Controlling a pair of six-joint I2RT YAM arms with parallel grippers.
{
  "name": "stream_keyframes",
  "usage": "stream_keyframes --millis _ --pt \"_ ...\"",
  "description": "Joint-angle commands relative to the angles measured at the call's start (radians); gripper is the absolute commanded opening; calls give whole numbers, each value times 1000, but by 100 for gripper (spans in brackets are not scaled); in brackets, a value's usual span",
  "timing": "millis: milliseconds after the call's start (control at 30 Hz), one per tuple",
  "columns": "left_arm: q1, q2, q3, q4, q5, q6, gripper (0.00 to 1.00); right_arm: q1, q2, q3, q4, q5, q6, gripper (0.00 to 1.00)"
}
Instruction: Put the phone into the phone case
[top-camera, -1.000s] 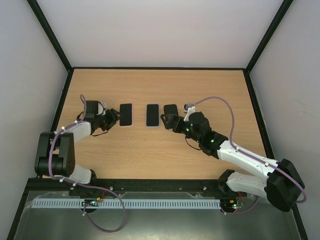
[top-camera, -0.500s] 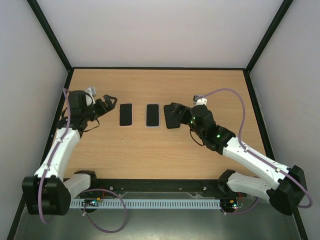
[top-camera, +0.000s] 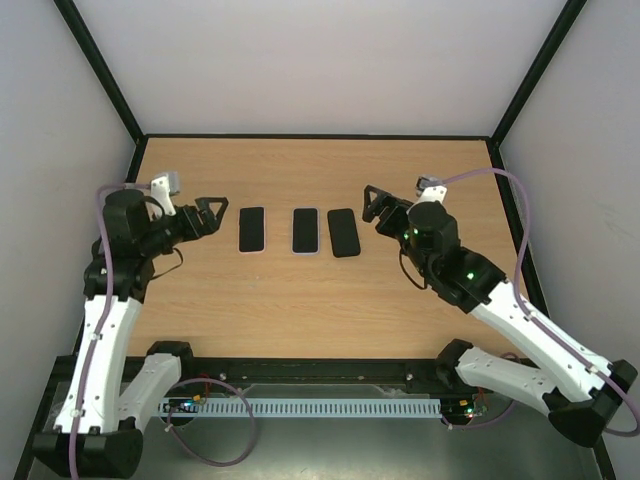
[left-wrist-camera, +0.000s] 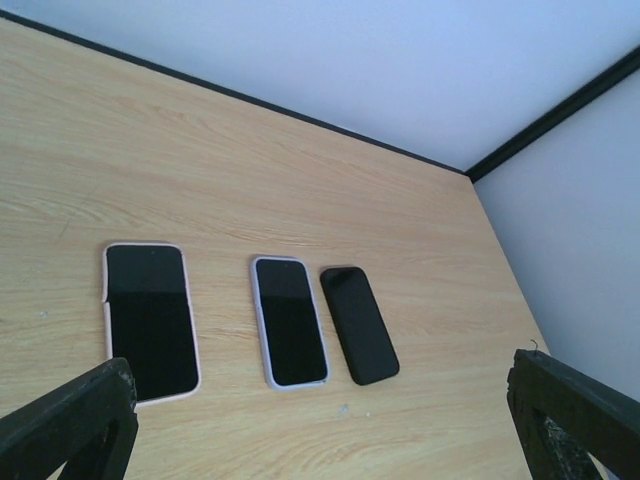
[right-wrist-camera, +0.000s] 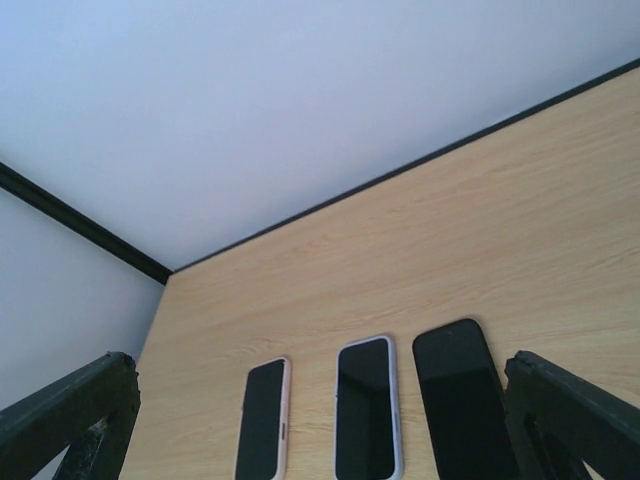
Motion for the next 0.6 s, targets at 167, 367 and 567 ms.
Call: stream_keyframes --millis 167,367,567 --pt "0 -130 -27 -52 138 21 100 -4 -95 -51 -17 -26 46 98" --pt "0 -188 -79 -29 156 11 100 -3 -127 -142 21 -89 89 98" --pt "0 -218 -153 45 189 -38 100 -5 -142 -161 14 -89 96 97"
